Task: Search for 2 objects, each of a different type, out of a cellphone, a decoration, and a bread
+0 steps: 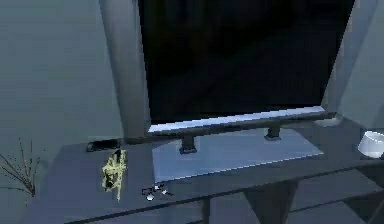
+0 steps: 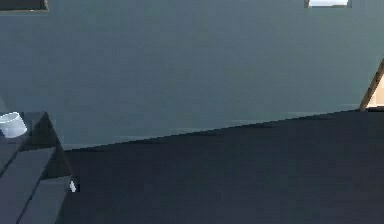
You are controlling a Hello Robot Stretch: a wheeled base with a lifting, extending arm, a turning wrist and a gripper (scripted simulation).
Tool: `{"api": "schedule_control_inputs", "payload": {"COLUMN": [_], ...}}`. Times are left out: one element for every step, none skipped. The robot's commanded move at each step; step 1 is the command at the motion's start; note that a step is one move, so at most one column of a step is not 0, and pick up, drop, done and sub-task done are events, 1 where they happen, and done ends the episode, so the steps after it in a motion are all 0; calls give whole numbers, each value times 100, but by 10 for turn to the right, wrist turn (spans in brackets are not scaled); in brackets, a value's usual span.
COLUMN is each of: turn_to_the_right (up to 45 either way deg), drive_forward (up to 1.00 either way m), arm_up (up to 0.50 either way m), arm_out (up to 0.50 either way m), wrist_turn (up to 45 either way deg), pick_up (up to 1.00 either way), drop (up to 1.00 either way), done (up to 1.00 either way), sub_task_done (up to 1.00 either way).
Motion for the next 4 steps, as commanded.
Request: {"api": "schedule_control_inputs", "payload": {"turn_to_the_right": [-240,0,450,450], "drive_forward": [0,0,0,0], "arm_up": [0,0,0,0], "arm_out": [0,0,0,0], "wrist_turn": [0,0,0,0], "pick_up": [0,0,0,0], "drop": [0,0,0,0], "done": [0,0,0,0], "sub_task_done": [0,100,0,0]}}
